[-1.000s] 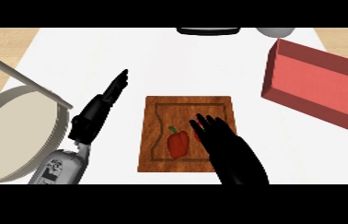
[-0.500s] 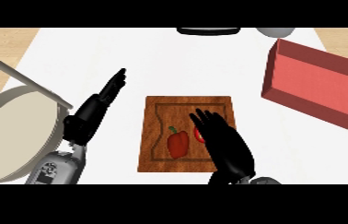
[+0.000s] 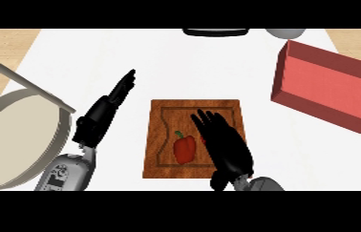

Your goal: Pick the tomato from the cutting board and place it in the cardboard box

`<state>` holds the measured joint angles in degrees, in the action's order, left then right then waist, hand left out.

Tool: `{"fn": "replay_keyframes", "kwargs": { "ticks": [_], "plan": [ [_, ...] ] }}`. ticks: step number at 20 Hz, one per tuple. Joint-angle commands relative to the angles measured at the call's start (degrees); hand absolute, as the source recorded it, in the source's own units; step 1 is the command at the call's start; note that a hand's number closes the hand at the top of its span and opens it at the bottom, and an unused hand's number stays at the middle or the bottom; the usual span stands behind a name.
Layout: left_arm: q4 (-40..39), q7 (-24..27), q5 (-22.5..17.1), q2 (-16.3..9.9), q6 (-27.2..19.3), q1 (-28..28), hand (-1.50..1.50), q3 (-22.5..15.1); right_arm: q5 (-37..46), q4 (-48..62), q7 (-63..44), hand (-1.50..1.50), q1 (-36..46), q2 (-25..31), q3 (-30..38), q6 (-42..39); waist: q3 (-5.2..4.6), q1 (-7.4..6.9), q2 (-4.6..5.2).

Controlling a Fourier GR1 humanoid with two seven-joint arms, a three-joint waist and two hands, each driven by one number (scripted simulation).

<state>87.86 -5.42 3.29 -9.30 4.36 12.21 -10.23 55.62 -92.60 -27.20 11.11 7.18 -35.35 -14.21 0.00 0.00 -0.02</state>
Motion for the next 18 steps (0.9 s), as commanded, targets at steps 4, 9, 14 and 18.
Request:
{"fn": "replay_keyframes", "kwargs": {
  "ticks": [4, 9, 14, 18],
  "plan": [
    [-1.33, 2.07, 1.92, 0.87, 1.56, -0.25, 0.00, 2.17, 2.26, 1.02, 3.89, -1.50, -4.47, 1.09, 1.28, -1.19, 0.00, 0.10, 0.00],
    [-3.71, 1.70, 2.59, 2.51, 2.81, 1.72, 0.00, 2.95, 4.10, 7.41, 5.33, -1.50, -0.53, -2.89, 3.59, -2.21, 0.00, 0.04, 0.03],
    [-1.69, 2.43, 2.04, 1.63, 4.31, -0.85, 0.00, 4.94, 5.77, 17.57, 10.16, -1.50, 2.84, -4.19, 7.50, 1.80, 0.01, -0.16, 0.05],
    [2.59, -1.75, 2.39, 2.54, 5.46, -0.27, 0.00, 4.30, 8.53, 17.21, 10.12, -1.50, 1.23, -4.17, 7.72, 1.94, 0.01, -0.09, 0.01]
  ]
}}
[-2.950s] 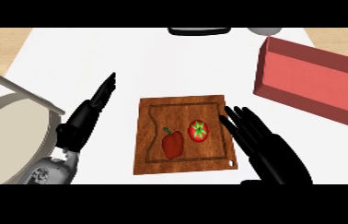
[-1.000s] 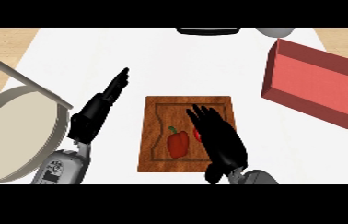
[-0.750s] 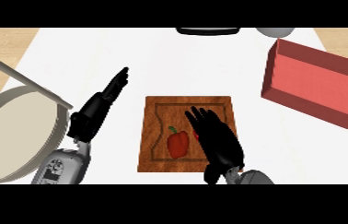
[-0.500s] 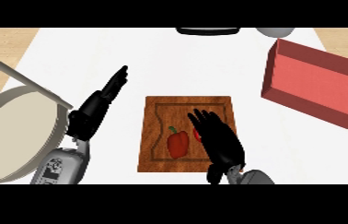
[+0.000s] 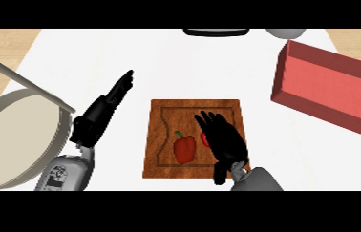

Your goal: Pick the tomato from the cutting board and place it in the cardboard box

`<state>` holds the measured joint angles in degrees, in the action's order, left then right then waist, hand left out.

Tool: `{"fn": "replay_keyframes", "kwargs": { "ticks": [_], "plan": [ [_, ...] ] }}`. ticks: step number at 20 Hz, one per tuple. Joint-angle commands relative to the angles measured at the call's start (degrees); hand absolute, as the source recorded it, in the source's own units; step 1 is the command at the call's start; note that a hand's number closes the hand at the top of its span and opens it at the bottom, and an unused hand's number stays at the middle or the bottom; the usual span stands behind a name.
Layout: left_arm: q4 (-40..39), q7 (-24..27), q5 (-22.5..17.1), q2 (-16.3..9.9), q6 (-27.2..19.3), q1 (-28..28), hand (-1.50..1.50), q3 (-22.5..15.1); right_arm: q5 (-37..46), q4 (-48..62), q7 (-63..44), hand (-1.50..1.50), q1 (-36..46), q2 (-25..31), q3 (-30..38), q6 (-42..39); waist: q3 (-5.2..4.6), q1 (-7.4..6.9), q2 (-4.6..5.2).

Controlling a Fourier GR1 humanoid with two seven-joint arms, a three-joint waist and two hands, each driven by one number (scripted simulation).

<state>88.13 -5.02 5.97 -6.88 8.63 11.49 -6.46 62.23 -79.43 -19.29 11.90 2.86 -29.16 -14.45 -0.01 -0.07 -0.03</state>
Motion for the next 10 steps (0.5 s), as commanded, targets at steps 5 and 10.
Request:
{"fn": "replay_keyframes", "kwargs": {
  "ticks": [5, 10],
  "plan": [
    [2.21, 0.71, 1.47, 0.38, 1.25, -3.08, 0.00, 0.57, 4.67, 5.73, 3.97, -1.50, -0.28, 0.21, 2.71, 5.18, 0.02, -0.04, 0.02],
    [2.53, 0.04, 3.95, 3.04, -1.15, -2.18, 0.00, -0.69, 6.07, 6.75, 3.40, 1.50, -1.22, -2.30, 1.13, 3.89, 0.02, 0.04, 0.01]
  ]
}}
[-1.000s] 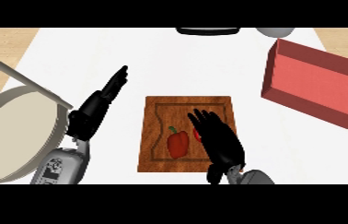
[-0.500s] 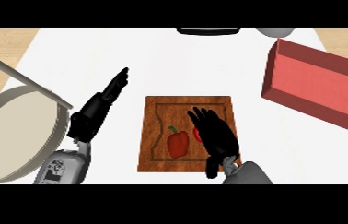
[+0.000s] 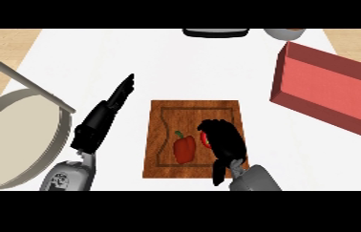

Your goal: Pick the tomato from the cutting board and place it in the cardboard box

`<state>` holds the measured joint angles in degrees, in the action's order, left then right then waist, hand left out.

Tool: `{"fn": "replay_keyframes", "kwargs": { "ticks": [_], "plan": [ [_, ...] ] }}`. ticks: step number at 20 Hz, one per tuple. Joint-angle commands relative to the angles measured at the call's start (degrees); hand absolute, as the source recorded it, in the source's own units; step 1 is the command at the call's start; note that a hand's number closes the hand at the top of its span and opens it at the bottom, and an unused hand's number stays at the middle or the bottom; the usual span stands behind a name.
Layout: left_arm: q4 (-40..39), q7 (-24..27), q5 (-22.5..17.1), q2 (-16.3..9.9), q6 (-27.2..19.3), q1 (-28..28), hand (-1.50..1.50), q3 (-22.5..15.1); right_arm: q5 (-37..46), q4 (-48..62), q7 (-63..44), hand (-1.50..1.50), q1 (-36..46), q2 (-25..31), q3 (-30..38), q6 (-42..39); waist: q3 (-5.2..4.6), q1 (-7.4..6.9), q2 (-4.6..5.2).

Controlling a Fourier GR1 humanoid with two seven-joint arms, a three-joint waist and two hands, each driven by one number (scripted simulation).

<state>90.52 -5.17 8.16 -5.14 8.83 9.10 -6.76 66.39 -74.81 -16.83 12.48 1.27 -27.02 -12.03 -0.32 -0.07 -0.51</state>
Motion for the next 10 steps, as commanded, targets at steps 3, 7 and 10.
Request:
{"fn": "replay_keyframes", "kwargs": {
  "ticks": [3, 7, 10],
  "plan": [
    [2.46, -2.28, -1.69, -1.60, 2.71, -1.14, 0.00, 2.21, 3.26, 3.00, 2.38, 1.50, 0.03, -0.05, -0.81, 1.79, 0.33, -0.07, 0.47],
    [-1.05, 1.46, -0.05, -0.27, 1.41, -0.15, 0.00, 2.38, 4.92, -1.34, 4.28, 1.50, -1.45, 1.54, -0.77, 3.11, 0.32, 0.09, 0.48],
    [-2.14, 3.24, 0.68, -0.62, 0.92, 0.54, 0.00, 2.50, 2.10, -3.09, 5.70, 1.50, -2.42, 7.75, 6.55, 6.47, 0.31, 0.72, 0.47]
  ]
}}
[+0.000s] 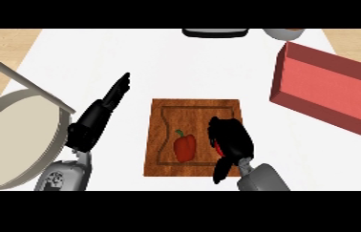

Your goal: Pick the tomato from the cutting board and place it in the cardboard box

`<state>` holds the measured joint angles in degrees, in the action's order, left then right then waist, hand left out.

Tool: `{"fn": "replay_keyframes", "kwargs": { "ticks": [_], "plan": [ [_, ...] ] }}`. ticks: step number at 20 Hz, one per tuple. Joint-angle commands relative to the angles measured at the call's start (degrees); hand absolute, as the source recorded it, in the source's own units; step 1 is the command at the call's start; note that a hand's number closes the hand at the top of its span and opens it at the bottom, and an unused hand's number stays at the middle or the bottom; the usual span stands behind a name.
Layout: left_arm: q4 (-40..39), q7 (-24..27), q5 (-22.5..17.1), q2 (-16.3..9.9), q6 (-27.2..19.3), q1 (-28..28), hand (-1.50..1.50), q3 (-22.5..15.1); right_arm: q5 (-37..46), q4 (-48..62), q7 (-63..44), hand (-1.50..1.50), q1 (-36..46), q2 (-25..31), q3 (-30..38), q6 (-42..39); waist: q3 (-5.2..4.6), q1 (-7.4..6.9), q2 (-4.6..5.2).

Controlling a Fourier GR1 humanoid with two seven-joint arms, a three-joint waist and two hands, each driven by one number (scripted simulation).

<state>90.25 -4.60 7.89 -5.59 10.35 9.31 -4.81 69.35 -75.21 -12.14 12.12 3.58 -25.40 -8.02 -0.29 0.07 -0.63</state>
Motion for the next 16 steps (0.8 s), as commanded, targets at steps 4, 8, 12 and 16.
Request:
{"fn": "replay_keyframes", "kwargs": {
  "ticks": [4, 8, 12, 16],
  "plan": [
    [1.75, -1.84, -1.70, -0.10, 0.25, -0.66, 0.00, 1.41, -7.10, -4.61, 1.62, 1.50, -5.55, 14.47, 18.08, 3.68, 0.30, 1.66, 0.37],
    [-1.57, -0.53, 0.04, 0.98, -0.77, 0.78, 0.00, 0.66, -7.30, -7.86, 4.27, 1.50, -9.38, 17.85, 22.11, 10.05, 0.29, 0.85, 0.57],
    [-2.15, 1.04, 0.19, -0.02, 0.15, 0.24, 0.00, 1.01, -5.99, -20.44, 1.27, 1.50, -13.59, 20.02, 23.50, 9.42, 0.24, 1.00, 0.43],
    [-1.24, -1.21, 1.37, 2.38, -2.16, 1.48, 0.00, 0.02, -7.17, -35.36, -1.63, 1.50, -19.34, 18.29, 22.30, 4.91, 0.25, 0.76, 0.41]
  ]
}}
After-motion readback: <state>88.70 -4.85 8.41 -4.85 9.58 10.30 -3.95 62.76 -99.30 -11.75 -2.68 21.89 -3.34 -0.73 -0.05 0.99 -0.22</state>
